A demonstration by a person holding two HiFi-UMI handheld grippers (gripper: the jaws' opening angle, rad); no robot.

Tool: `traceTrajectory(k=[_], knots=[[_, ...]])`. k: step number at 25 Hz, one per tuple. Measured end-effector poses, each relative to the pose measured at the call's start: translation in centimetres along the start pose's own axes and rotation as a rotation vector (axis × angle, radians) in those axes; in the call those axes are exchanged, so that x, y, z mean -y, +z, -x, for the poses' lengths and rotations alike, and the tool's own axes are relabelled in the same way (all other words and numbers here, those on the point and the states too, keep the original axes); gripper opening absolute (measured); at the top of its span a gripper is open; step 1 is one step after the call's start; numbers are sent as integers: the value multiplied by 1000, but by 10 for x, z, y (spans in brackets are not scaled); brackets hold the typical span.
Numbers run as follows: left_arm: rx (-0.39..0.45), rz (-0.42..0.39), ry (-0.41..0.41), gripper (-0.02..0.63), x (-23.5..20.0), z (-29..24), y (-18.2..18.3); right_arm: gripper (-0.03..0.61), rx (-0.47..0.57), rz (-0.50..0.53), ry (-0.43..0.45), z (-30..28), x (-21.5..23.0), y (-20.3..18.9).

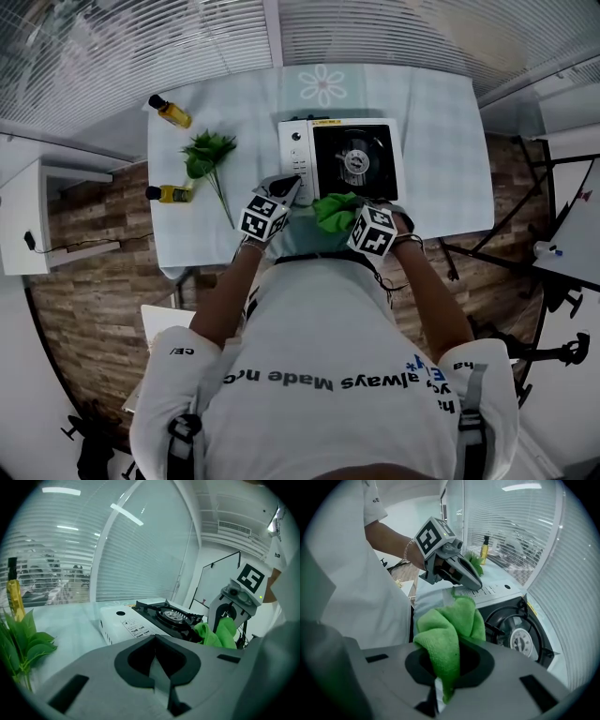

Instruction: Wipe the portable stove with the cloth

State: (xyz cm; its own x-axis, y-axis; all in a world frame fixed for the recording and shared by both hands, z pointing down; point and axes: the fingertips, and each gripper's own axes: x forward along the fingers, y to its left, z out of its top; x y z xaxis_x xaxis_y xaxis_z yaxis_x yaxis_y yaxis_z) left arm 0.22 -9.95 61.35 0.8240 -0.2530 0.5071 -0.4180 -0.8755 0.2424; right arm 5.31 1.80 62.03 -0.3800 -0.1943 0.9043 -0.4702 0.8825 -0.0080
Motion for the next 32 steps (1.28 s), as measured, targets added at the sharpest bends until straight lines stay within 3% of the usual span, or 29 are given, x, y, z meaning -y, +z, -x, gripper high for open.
traceTrajectory(k=[10,18,24,29,32], knots=[[-108,-207,43,12,3,-5,-3,23,4,-74,28,15,18,-32],[-194,-244,59,12,2,-8,-5,23,7,-117,35,25,33,-55],[-236,-203,53,11,1,-9,-6,23,-6,-149,32,35,40,-77],[-255,-220,64,12,2,-9,-9,23,-10,-171,13,38,41,-87],[-255,-216,69,12,1,-9,-9,23,66,-212,-2,50,45,-72]])
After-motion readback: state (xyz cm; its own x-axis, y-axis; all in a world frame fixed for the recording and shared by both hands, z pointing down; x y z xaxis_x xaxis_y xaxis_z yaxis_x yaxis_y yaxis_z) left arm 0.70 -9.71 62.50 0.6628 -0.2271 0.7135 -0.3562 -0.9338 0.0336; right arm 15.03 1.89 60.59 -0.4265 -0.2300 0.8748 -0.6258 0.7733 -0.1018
